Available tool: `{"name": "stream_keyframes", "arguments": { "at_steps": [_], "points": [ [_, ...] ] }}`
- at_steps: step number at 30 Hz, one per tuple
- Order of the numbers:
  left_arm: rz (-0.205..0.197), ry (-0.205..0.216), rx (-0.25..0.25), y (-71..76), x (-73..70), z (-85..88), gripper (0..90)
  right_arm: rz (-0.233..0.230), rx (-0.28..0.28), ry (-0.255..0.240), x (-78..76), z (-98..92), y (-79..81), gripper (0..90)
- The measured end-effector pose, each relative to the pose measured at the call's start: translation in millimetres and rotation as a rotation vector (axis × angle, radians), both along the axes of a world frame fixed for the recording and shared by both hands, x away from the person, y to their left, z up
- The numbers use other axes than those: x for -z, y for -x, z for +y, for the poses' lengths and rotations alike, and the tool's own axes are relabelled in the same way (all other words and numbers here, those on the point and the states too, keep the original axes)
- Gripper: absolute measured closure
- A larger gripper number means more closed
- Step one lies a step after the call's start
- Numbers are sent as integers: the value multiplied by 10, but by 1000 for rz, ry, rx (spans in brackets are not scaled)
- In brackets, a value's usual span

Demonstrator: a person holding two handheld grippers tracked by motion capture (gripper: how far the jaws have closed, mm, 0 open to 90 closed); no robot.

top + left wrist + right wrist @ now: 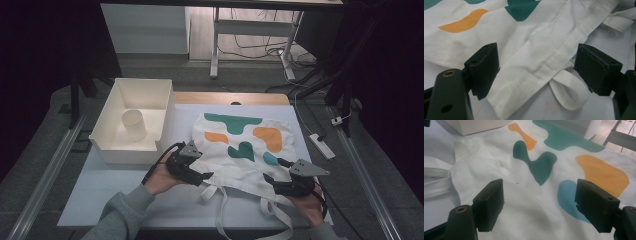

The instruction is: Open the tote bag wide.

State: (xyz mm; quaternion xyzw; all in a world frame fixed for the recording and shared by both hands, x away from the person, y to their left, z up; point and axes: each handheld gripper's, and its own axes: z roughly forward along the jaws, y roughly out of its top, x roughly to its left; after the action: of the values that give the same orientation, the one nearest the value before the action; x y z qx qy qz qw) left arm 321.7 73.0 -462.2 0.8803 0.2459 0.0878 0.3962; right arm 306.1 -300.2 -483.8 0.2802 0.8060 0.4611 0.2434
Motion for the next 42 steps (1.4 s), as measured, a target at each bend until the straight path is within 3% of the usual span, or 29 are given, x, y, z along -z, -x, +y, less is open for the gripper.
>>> {"name": "stream_keyframes", "arguments": {
  "at_steps": [4, 9, 13, 18, 26, 36, 38, 42],
  "points": [
    [6, -25, 10, -28, 41, 15, 200, 11, -12, -2, 14, 40, -4, 236],
    [32, -20, -4, -48, 124, 67, 202, 12, -47, 4, -1, 147, 18, 236],
    [42, -11, -1, -61, 157, 30, 212, 10, -90, 20, -23, 265, 73, 236],
    [54, -41, 33, -61, 242, -104, 223, 20, -149, 35, -69, 437, 166, 253],
    [62, -62, 44, -73, 287, -136, 223, 126, -305, 87, -90, 846, 389, 296],
    [67, -61, 36, -66, 308, -130, 222, 277, -411, 223, 86, 1352, 679, 275],
    [67, -66, 38, -67, 310, -123, 222, 296, -415, 254, 124, 1425, 741, 265],
    [67, -71, 36, -66, 318, -111, 222, 286, -392, 323, 191, 1511, 801, 254]
  ]
}}
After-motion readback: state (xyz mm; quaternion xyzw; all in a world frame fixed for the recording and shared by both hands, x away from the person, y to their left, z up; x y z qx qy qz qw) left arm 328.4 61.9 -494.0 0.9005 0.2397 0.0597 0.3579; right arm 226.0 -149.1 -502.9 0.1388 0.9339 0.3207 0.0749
